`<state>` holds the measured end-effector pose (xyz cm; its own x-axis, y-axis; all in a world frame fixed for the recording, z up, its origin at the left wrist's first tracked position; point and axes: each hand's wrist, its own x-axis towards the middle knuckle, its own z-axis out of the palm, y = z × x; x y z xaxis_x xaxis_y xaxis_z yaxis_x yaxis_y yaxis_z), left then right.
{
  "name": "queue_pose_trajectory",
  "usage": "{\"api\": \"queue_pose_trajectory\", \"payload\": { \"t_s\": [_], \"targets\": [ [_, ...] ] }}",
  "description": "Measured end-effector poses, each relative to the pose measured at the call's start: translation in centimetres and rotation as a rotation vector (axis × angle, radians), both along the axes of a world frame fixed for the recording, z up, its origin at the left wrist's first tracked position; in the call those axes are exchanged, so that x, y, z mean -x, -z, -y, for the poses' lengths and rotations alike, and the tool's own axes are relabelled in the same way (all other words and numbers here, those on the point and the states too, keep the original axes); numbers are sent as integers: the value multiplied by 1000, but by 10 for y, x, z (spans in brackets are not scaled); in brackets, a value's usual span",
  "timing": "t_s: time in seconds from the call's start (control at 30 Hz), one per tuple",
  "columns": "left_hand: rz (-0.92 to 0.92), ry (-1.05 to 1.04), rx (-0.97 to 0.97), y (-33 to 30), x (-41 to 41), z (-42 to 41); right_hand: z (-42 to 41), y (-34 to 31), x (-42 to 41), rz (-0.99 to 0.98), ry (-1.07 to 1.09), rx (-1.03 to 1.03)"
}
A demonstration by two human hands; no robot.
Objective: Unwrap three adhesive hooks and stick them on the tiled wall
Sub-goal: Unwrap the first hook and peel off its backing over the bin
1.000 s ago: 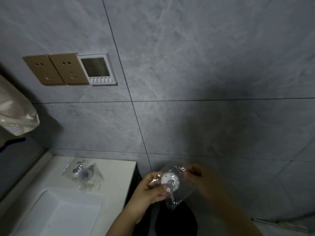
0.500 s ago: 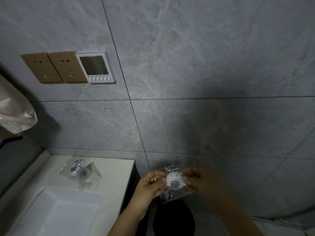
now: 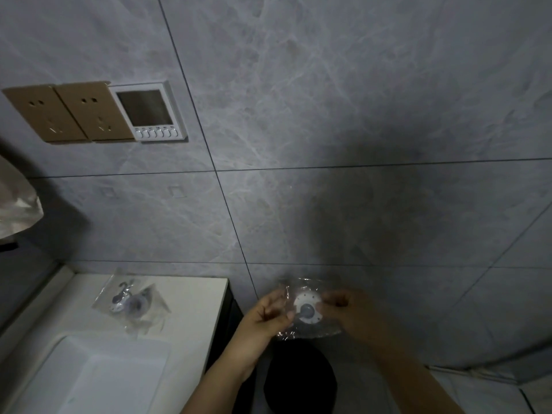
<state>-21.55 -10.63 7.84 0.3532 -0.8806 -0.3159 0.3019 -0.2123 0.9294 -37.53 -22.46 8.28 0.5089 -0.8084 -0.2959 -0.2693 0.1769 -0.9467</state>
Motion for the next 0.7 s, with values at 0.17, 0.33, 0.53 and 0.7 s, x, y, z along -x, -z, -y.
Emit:
{"api": "queue_pose_trajectory", "payload": {
  "t_s": [0.17,0.33,0.53,0.7],
  "targets": [
    [29,-83,-53,5,1,0,7,9,1,7,75,33],
    [132,-185,-152,11,0,-1,7,16,0,108,119,-82],
    [205,-194,-165,28,-4,-10,3,26,6,143,172,-121],
    [204,-215,-178,52,-6,-16,1,41,15,119,249,-155]
  ]
}}
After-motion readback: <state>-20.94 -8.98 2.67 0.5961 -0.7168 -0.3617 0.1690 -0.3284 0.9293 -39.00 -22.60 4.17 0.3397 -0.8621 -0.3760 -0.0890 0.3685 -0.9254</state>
